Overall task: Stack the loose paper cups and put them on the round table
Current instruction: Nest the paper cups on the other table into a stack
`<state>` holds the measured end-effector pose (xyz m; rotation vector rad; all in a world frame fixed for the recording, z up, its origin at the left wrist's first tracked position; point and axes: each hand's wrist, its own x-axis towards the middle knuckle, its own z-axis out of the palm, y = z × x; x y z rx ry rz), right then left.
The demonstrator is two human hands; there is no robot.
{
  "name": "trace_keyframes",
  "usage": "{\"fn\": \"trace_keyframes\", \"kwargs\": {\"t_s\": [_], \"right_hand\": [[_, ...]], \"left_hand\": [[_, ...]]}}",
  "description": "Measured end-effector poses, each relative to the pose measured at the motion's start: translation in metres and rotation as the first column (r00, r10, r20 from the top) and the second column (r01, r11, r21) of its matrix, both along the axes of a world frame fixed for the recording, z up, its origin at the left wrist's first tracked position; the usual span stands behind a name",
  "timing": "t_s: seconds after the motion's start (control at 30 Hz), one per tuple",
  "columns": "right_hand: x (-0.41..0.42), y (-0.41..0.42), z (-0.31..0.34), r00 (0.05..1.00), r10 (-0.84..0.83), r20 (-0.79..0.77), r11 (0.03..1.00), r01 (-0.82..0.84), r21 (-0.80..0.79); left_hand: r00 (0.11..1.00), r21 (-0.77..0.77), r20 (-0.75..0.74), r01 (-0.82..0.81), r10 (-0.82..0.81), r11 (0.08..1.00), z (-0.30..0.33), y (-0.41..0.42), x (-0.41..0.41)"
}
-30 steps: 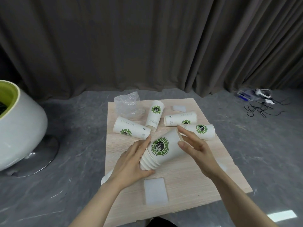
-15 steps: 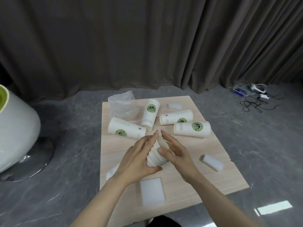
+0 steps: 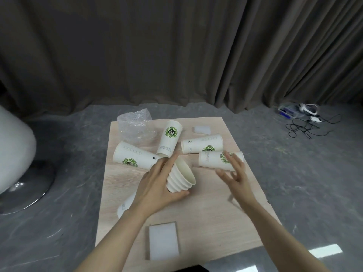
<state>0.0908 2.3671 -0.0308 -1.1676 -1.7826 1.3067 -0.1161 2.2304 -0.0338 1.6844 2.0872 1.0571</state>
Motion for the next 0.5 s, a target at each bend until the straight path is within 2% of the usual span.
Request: {"fn": "trace_keyframes", "kwargs": {"t_s": [0.13, 0.27, 0.37, 0.5], "right_hand": [[0.039, 0.067, -0.027, 0.970, -0.146, 0.196, 0.989, 0.145, 0.020], [0.049, 0.105, -0.050, 0.937, -0.080, 0.339, 0.996, 0.085, 0.002], [0.046, 0.119, -0.058, 0.945, -0.046, 0.325, 0.998, 0.057, -0.023], [0.040, 0.126, -0.063, 0.961, -0.087, 0.264, 0.992, 0.109, -0.068]], "left_hand": [[0.999, -0.017, 0.020, -0.028, 0.028, 0.999, -0.001, 0.003, 0.000], [0.999, -0.047, 0.010, -0.052, 0.053, 0.998, -0.002, 0.006, 0.000], [0.997, -0.068, 0.006, -0.073, 0.074, 0.995, -0.001, 0.008, -0.002], [0.995, -0.080, 0.008, -0.099, 0.099, 0.992, -0.001, 0.008, -0.005]]}}
